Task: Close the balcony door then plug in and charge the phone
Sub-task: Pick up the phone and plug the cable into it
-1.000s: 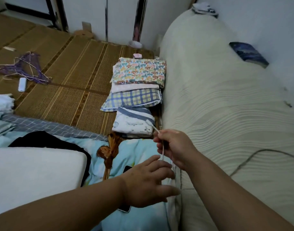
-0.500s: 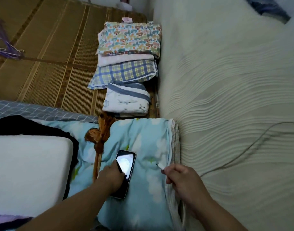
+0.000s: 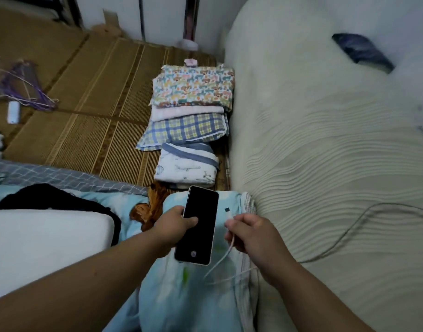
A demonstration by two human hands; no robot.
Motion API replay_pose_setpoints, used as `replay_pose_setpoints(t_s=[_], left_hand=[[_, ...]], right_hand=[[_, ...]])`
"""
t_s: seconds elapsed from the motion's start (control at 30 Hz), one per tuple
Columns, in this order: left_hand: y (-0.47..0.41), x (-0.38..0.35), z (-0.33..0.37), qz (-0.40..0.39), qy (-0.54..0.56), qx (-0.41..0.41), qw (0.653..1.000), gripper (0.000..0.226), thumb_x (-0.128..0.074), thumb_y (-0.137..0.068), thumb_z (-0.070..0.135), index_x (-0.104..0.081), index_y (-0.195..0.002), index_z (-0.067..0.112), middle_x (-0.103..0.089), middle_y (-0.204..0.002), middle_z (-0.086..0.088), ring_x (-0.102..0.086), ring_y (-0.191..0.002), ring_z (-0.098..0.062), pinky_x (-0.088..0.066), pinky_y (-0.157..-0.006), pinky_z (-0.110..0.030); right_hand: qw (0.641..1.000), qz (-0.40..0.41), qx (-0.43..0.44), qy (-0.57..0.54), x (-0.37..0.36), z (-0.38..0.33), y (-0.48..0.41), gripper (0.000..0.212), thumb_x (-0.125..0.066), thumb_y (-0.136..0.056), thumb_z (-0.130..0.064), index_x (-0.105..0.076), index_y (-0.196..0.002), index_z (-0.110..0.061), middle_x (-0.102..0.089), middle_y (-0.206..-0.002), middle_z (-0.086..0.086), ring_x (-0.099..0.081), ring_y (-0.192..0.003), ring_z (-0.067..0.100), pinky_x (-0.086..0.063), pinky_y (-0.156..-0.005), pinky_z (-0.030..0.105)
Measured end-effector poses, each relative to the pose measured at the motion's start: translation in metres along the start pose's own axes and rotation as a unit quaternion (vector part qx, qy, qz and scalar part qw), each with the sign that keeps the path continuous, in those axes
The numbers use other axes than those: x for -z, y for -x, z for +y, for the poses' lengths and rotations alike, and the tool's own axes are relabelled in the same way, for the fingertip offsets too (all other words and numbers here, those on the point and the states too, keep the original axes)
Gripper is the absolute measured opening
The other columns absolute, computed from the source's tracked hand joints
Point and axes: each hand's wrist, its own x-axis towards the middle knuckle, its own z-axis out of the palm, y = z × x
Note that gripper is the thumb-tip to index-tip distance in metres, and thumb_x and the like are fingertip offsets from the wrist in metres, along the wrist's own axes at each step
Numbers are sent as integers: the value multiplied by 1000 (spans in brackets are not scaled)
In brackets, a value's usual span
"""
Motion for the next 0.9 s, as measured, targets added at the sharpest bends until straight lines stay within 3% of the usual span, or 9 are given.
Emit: replay_pose_setpoints(t_s=[0.13, 0.27, 0.33, 0.4, 0.47, 0.57, 0.63, 0.77, 0.9], left_hand=[[36, 8, 68, 12, 247, -51, 968, 14, -51, -101, 2, -63, -105, 9, -70, -97, -15, -68, -85, -30, -56, -80, -41], [64, 23, 108, 15, 371, -68, 926, 25, -40, -106, 5, -55, -125, 6, -68, -103, -15, -66, -87, -30, -54, -73, -45], [76, 28, 119, 24, 392, -60, 918, 29, -38, -106, 5, -54, -129, 5, -69, -113, -16, -67, -94, -30, -54, -72, -46], [86, 31, 126, 21, 394, -68, 916, 34, -39, -105, 5, -54, -135, 3, -68, -127, -17, -66, -112, -34, -55, -91, -49], [96, 30, 133, 18, 390, -85, 917, 34, -38, -105, 4, -53, -136, 1, -69, -123, -19, -66, -111, -35, -51, -101, -50], [105, 29, 139, 17, 386, -99, 917, 35, -36, -106, 3, -51, -137, 1, -68, -108, -17, -66, -92, -30, -53, -82, -44], [108, 29, 141, 20, 381, -99, 919, 36, -36, -106, 3, -50, -139, 1, -67, -119, -20, -65, -98, -32, -51, -77, -44], [110, 27, 137, 11, 381, -93, 920, 34, -34, -106, 4, -53, -135, 5, -62, -137, -23, -60, -124, -39, -51, -82, -49], [110, 25, 134, 9, 377, -92, 922, 35, -33, -107, 4, -52, -136, 6, -61, -139, -23, -58, -127, -41, -47, -90, -53]], right_hand=[[997, -22, 72, 17, 9, -35, 19, 18, -62, -85, -17, -69, -71, -9, -65, -54, -1, -58, -59, 13, -53, -69, 34], [991, -19, 127, 42, 11, -57, 34, 19, -62, -86, -21, -71, -74, -8, -68, -56, -2, -58, -57, 10, -53, -69, 36], [989, -5, 136, 54, 10, -64, 39, 23, -62, -86, -23, -70, -65, -14, -71, -59, 0, -60, -58, 10, -55, -72, 38], [988, 7, 144, 59, 11, -71, 43, 26, -62, -85, -26, -70, -61, -17, -74, -67, 6, -61, -59, 11, -55, -73, 39], [986, 12, 159, 54, 10, -77, 45, 26, -62, -85, -25, -70, -64, -12, -73, -69, 10, -60, -57, 11, -54, -71, 39], [983, 11, 179, 30, 10, -83, 48, 23, -62, -85, -22, -69, -69, -7, -68, -59, 6, -56, -54, 11, -51, -65, 36], [982, 8, 187, 22, 10, -86, 51, 22, -63, -85, -22, -69, -69, -8, -67, -58, 5, -56, -54, 11, -49, -64, 33], [983, 1, 184, 11, 10, -89, 54, 25, -62, -85, -20, -69, -66, -4, -66, -58, 4, -56, -54, 12, -48, -61, 26], [985, 5, 170, 6, 8, -91, 56, 25, -62, -85, -19, -69, -68, -2, -66, -57, 4, -54, -54, 12, -48, -61, 26]])
